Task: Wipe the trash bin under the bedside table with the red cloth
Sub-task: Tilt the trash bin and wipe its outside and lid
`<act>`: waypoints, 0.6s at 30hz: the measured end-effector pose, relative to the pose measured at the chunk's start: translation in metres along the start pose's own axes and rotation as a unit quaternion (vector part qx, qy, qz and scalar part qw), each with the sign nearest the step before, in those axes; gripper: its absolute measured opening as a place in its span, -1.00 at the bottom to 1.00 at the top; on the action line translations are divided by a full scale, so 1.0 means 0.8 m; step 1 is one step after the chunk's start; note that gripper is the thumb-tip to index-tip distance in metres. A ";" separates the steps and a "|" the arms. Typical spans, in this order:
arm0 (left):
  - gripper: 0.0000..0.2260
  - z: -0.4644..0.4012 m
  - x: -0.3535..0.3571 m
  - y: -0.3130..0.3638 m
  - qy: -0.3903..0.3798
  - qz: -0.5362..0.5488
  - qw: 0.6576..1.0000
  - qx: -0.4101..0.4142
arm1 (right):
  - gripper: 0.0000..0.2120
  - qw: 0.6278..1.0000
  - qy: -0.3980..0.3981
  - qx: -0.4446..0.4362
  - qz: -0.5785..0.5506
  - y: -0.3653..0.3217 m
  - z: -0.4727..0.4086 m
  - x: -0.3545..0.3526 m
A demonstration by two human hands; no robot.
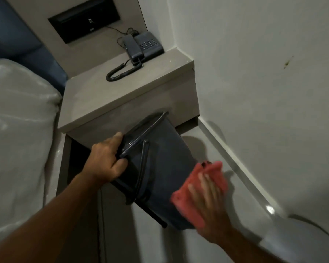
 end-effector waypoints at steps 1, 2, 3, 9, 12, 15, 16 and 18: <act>-0.59 0.001 -0.001 0.003 0.000 0.000 1.000 0.005 | -0.44 0.991 -0.012 0.125 -0.050 0.035 0.003 0.002; -0.58 0.005 -0.001 0.002 -0.008 0.001 1.000 0.007 | -0.43 0.968 -0.015 0.224 -0.111 0.056 -0.008 0.001; -0.54 0.010 0.001 0.002 -0.021 -0.002 1.000 0.010 | -0.41 0.944 -0.018 0.275 -0.182 0.057 -0.025 -0.006; -0.38 0.028 0.011 -0.005 -0.038 -0.022 0.999 0.009 | -0.49 0.899 -0.017 0.291 -0.327 -0.048 -0.196 -0.097; -0.42 0.034 0.010 -0.008 -0.036 -0.022 0.999 0.005 | -0.62 0.955 0.117 0.145 -0.232 -0.088 -0.150 -0.110; -0.45 0.032 0.006 -0.012 -0.033 -0.012 0.999 0.007 | -0.60 0.981 0.104 0.131 -0.094 -0.043 -0.029 -0.065; -0.44 0.031 0.008 -0.011 -0.036 -0.010 0.999 0.007 | -0.57 0.963 0.082 0.233 -0.112 -0.004 0.013 -0.049; -0.40 0.027 0.014 -0.005 -0.047 -0.021 0.999 0.017 | -0.25 0.830 0.089 0.493 -0.245 0.058 0.072 -0.021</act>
Point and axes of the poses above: each hand's wrist, its own z-axis away from the middle knuckle, its own x-axis out of the palm, y = z × x, the point moved 9 cm from there along -z, towards the middle knuckle, and after that the axes turned 5 degrees about z, right-handed, at the moved point
